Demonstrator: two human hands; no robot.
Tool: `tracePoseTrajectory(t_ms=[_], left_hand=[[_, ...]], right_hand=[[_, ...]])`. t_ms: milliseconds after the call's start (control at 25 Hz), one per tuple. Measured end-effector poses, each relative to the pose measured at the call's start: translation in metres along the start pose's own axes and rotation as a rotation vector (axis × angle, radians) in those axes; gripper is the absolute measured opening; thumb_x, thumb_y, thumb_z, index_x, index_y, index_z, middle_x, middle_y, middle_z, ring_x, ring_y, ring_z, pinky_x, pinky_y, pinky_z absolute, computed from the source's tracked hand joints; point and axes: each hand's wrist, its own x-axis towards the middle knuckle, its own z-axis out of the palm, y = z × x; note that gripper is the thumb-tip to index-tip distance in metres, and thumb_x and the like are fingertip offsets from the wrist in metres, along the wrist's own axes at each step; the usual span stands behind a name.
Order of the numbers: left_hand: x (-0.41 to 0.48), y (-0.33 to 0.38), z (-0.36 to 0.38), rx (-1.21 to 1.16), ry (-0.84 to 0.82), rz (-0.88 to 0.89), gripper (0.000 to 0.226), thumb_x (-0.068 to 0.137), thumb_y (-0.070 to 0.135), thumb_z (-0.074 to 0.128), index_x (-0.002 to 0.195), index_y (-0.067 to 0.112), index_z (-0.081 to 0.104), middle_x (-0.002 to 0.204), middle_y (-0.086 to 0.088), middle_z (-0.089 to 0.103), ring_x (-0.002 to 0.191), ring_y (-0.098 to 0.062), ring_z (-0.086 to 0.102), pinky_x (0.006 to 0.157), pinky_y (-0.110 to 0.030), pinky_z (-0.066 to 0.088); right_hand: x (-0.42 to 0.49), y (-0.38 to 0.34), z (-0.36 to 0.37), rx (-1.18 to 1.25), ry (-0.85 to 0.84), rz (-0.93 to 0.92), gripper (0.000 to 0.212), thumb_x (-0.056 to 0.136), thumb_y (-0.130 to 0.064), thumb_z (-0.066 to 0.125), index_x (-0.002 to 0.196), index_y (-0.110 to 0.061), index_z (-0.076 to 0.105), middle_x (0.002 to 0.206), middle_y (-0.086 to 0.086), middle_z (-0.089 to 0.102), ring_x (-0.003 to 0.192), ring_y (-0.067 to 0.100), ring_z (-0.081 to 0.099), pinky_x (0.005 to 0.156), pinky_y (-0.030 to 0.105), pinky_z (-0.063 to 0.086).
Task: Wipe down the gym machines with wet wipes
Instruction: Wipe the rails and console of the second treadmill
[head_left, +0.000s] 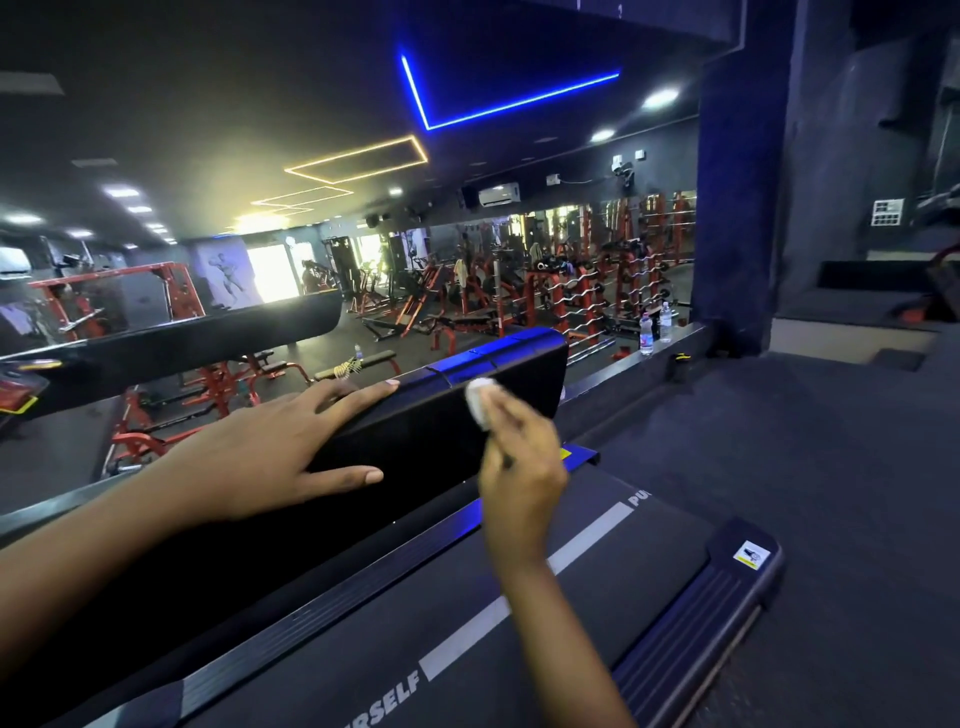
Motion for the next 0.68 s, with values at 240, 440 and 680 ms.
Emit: tracePoseTrajectory(t_ms=[240, 440, 680], left_hand=[[0.0, -0.001, -0.001, -0.001, 0.0, -0.001, 0.075, 0.056, 0.092, -0.005, 0.12, 0.064, -0.032, 0.149, 0.018, 0.015, 0.126, -0.005, 0.04, 0.096, -0.024, 0.043], [0.0, -0.002, 0.0, -0.026, 0.006, -0.001, 0.077, 0.055, 0.093, -0.004, 0.12, 0.062, -0.032, 0.149, 0.014, 0.02, 0.128, -0.006, 0.039, 0.099, -0.023, 0.039], [0.002, -0.008, 0.003, -0.037, -0.027, 0.017, 0.077, 0.057, 0.094, -0.003, 0.12, 0.062, -0.035, 0.149, 0.01, 0.02, 0.13, -0.01, 0.037, 0.103, -0.031, 0.04]], right_hand=[[0.03, 0.027, 0.014, -0.105, 0.072, 0.235, 0.041, 0.071, 0.014, 0.054, 0.105, -0.004, 0.07, 0.093, 0.01, 0.068, 0.083, 0.027, 0.064, 0.082, 0.02, 0.045], [-0.011, -0.04, 0.026, -0.113, 0.042, -0.023, 0.036, 0.08, -0.001, 0.046, 0.104, -0.011, 0.071, 0.091, 0.005, 0.067, 0.081, 0.013, 0.051, 0.074, 0.017, 0.042], [0.006, 0.006, -0.002, -0.006, 0.041, 0.201, 0.042, 0.074, 0.01, 0.046, 0.104, -0.008, 0.071, 0.102, 0.0, 0.067, 0.092, 0.016, 0.063, 0.088, 0.011, 0.044]])
